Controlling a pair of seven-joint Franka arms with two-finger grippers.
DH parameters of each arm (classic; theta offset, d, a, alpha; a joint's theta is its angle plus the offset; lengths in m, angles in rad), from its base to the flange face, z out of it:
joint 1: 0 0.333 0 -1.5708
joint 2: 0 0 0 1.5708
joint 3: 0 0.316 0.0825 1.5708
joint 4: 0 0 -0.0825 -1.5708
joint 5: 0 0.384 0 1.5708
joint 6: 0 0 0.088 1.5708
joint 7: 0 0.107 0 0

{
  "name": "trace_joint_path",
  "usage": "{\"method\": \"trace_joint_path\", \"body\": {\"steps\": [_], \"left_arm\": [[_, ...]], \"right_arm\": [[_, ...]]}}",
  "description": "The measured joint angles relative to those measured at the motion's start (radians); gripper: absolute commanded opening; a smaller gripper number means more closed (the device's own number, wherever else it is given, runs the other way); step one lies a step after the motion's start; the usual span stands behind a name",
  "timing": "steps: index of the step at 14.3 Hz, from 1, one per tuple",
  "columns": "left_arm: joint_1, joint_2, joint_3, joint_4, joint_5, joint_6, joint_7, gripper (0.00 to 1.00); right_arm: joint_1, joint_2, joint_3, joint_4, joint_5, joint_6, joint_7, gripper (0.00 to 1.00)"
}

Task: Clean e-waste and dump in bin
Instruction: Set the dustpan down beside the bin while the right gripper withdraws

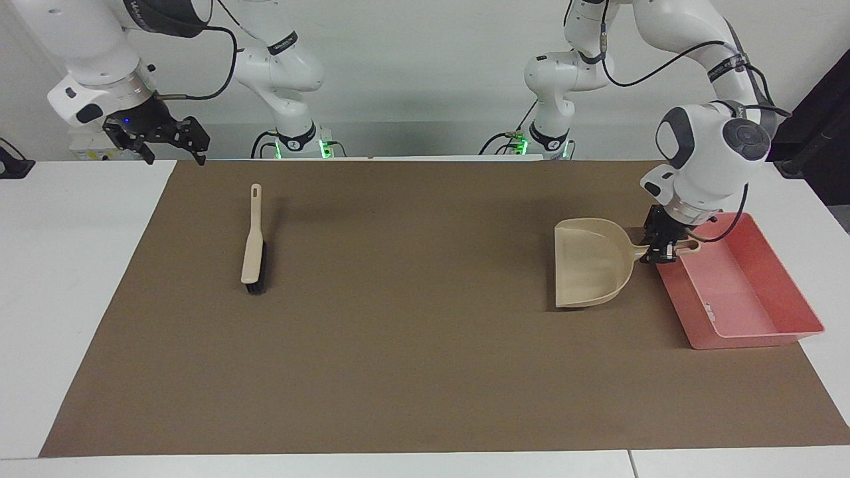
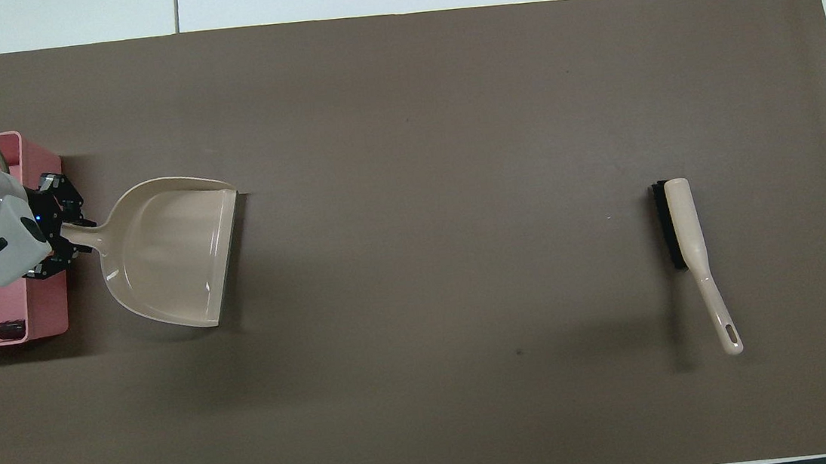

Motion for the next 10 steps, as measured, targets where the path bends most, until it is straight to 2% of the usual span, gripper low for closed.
{"method": "trace_joint_path", "body": {"steps": [4,7,10], "left_arm": [[0.002,-0.005,0.010,-0.105,0.000,0.124,-0.016,0.01],[0.002,-0.010,0.012,-0.149,0.000,0.179,-0.044,0.01],[-0.005,-0.010,0.008,-0.171,0.000,0.210,-0.092,0.04]], "right_arm": [[-0.015,0.021,-0.005,-0.001,0.000,0.039,0.000,0.99],[0.082,0.071,-0.083,0.020,0.000,0.038,0.000,0.99],[0.102,0.103,-0.107,0.047,0.000,0.029,0.000,0.99]]}}
